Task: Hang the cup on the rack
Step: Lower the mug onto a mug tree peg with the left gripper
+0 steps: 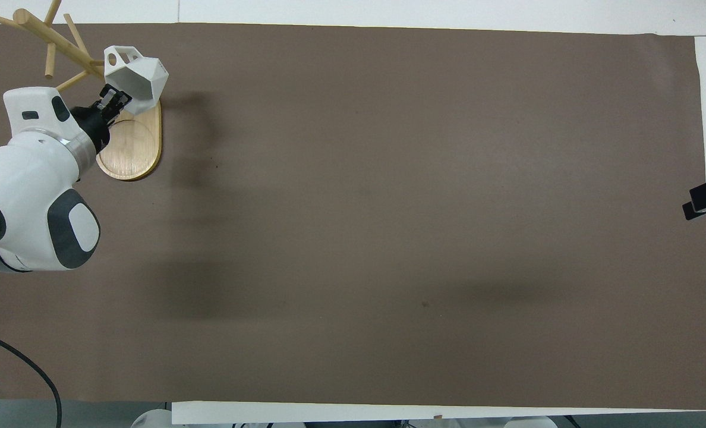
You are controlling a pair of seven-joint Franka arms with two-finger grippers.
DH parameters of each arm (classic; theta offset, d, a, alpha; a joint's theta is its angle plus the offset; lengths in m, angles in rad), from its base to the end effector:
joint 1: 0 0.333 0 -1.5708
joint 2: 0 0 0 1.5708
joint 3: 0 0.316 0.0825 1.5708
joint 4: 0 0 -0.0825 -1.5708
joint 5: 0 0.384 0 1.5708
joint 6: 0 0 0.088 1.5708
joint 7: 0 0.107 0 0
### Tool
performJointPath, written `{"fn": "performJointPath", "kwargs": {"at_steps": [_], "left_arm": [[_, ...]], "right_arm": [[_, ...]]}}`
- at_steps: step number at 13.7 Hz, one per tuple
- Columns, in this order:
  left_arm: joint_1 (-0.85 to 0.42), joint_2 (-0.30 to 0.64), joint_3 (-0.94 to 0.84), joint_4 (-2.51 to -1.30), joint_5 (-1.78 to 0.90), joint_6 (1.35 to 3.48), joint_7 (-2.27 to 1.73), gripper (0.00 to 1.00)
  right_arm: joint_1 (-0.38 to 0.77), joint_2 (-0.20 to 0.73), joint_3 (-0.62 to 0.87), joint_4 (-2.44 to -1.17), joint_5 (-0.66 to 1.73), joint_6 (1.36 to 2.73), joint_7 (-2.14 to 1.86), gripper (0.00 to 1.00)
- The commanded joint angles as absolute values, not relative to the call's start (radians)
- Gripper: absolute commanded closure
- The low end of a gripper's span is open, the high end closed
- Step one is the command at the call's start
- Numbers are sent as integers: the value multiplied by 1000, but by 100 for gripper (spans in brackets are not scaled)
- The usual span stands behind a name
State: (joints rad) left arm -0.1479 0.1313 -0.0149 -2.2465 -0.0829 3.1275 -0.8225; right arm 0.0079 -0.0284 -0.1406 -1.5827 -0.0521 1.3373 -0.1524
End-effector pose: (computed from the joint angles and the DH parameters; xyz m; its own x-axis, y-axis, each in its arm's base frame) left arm 0.5789 -0.0876 0.3967 0.5740 0.7038 0.4185 0.4678 -0.7014 0.5378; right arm 0.5135 -0.0762 0.6166 0.9754 0.0117 -0.2201 0.0153 -0.9998 0.0148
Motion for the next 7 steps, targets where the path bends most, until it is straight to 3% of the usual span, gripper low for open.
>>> {"fn": "performJointPath", "kwargs": {"at_steps": [1, 7], "left_arm": [[-114, 118, -26, -2260, -71, 3111, -816, 100], [-92, 115, -25, -2255, -71, 3068, -816, 100]], "right_arm": [[20, -51, -146, -1612, -55, 1351, -141, 0], [20, -51, -146, -1611, -55, 1351, -141, 0]]}}
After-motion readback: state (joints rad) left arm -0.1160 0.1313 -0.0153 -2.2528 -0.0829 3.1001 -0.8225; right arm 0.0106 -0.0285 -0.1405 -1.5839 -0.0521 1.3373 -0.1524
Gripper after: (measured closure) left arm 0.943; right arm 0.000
